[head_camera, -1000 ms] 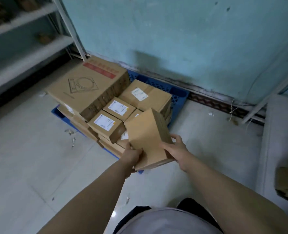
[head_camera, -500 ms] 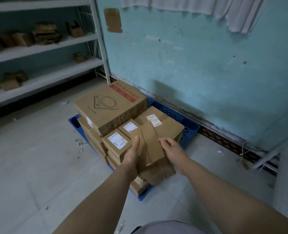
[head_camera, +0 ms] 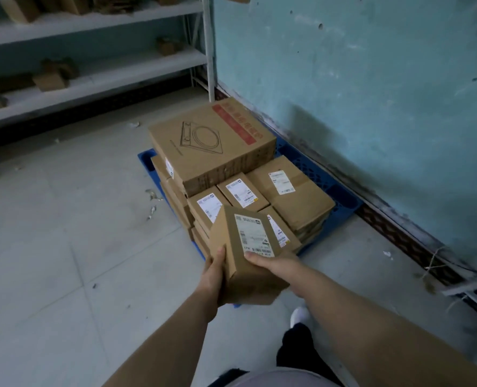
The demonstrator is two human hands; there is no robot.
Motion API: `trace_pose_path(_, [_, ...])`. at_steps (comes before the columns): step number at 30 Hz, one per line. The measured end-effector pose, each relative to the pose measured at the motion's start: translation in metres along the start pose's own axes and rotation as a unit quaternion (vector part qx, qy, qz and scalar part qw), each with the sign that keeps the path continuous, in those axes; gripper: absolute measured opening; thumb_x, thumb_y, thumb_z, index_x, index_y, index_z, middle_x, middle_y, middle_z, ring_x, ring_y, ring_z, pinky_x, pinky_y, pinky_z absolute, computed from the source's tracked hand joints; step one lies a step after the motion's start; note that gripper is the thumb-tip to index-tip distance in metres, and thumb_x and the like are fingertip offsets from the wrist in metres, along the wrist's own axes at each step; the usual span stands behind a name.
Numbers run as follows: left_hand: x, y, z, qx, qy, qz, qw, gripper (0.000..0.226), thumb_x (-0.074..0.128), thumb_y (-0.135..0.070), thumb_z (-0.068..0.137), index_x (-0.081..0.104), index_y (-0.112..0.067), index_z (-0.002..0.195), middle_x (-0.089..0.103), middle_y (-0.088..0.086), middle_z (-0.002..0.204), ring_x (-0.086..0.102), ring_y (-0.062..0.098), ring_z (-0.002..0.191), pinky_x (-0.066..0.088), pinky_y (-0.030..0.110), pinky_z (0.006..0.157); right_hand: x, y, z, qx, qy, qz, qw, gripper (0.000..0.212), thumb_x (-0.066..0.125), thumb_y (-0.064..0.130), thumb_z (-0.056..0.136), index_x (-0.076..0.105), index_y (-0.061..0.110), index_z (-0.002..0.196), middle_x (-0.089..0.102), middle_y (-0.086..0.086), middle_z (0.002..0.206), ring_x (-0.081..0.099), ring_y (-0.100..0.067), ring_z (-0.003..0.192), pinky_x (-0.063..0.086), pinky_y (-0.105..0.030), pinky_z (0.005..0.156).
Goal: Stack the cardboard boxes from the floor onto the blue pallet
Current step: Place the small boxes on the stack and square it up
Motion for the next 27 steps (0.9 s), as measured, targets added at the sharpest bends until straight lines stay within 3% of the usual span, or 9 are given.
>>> trace_pose_path(2, [0.004,0.004,0.010,-0.024,-0.024,0.018,0.999,0.057,0.042,-0.065,0.091,0.058,-0.021,0.123,0.063,0.000,0.092,0.059,0.015,0.082,0.052,0.035,0.079,0.001,0.002,0.020,-0.006,0.021,-0.046,0.999,0.101,0.089,0.052,0.051,0.043,0.022,0.136,0.055,-0.001,0.132,0.051,-0.024,0.124,0.043,-0.044,0.106])
trace_pose_path(5, [0.017,0.009,0.018,-0.072,-0.036,0.002,0.997,0.048,0.037,-0.063,0.094,0.059,-0.021,0.102,0.058,0.000,0.090,0.056,0.018,0.080,0.055,0.030,0.050,0.001,0.003,0.055,-0.008,0.058,-0.088,0.994,0.094,0.086,0.033,0.068,0.030,0.020,0.143,0.052,0.000,0.134,0.047,-0.022,0.128,0.040,-0.042,0.108])
trace_pose_path(8, [0.020,0.027,0.046,-0.127,-0.063,-0.010,0.990,0.065,0.045,-0.076,0.082,0.053,-0.024,0.120,0.054,0.006,0.119,0.051,0.036,0.120,0.048,0.055,0.087,0.000,-0.001,0.088,-0.018,0.109,-0.147,0.983,0.088,0.082,0.023,0.072,0.031,0.024,0.144,0.058,0.002,0.128,0.055,-0.019,0.119,0.045,-0.039,0.104])
trace_pose_path(9, [0.022,0.032,0.054,-0.136,-0.084,-0.014,0.987,0.065,0.049,-0.072,0.083,0.051,-0.023,0.125,0.054,0.007,0.122,0.050,0.038,0.122,0.044,0.059,0.093,-0.002,-0.004,0.100,-0.022,0.121,-0.167,0.978,0.089,0.082,0.023,0.072,0.031,0.025,0.144,0.059,0.003,0.126,0.057,-0.018,0.114,0.048,-0.039,0.101])
trace_pose_path(11, [0.025,0.041,0.070,-0.147,-0.130,-0.038,0.980,0.057,0.055,-0.059,0.088,0.049,-0.021,0.130,0.060,0.008,0.118,0.057,0.035,0.109,0.049,0.054,0.088,-0.003,-0.007,0.122,-0.024,0.158,-0.190,0.969,0.083,0.081,0.022,0.074,0.033,0.026,0.142,0.057,0.005,0.125,0.055,-0.013,0.107,0.050,-0.032,0.094])
trace_pose_path(14, [0.031,0.044,0.092,-0.134,-0.184,-0.063,0.972,0.041,0.054,-0.043,0.095,0.047,-0.022,0.130,0.066,0.007,0.105,0.063,0.028,0.091,0.050,0.036,0.067,-0.002,-0.012,0.152,-0.017,0.197,-0.229,0.953,0.074,0.076,0.025,0.080,0.033,0.027,0.141,0.057,0.004,0.130,0.053,-0.012,0.102,0.048,-0.026,0.085])
trace_pose_path(19, [0.041,0.047,0.137,-0.125,-0.198,-0.092,0.968,0.038,0.055,-0.030,0.098,0.047,-0.020,0.134,0.069,0.005,0.108,0.064,0.017,0.082,0.046,0.029,0.056,-0.003,-0.021,0.201,0.000,0.156,-0.267,0.951,0.067,0.070,0.025,0.084,0.035,0.028,0.142,0.059,0.004,0.129,0.058,-0.018,0.115,0.050,-0.033,0.096])
trace_pose_path(24, [0.042,0.070,0.194,-0.147,-0.191,-0.111,0.964,0.063,0.061,-0.017,0.093,0.032,-0.026,0.148,0.064,0.005,0.124,0.066,0.022,0.095,0.056,0.041,0.081,-0.032,-0.043,0.244,0.051,0.027,-0.275,0.960,0.048,0.064,0.015,0.084,0.052,0.020,0.129,0.055,-0.002,0.131,0.057,-0.020,0.110,0.043,-0.024,0.085])
trace_pose_path(27, [0.031,0.112,0.222,-0.163,-0.219,-0.073,0.959,0.066,0.071,-0.023,0.069,0.052,-0.028,0.133,0.073,-0.002,0.106,0.071,0.024,0.095,0.057,0.048,0.087,-0.045,-0.056,0.254,0.088,-0.029,-0.284,0.954,0.051,0.063,0.014,0.080,0.048,0.022,0.128,0.044,-0.011,0.133,0.056,-0.030,0.112,0.048,-0.037,0.096])
Point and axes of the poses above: each hand's wrist, its own z-axis towards the middle knuckle, its own x-axis out of the palm, y = z × x, the point moved 7 cm from there along z, towards the middle knuckle
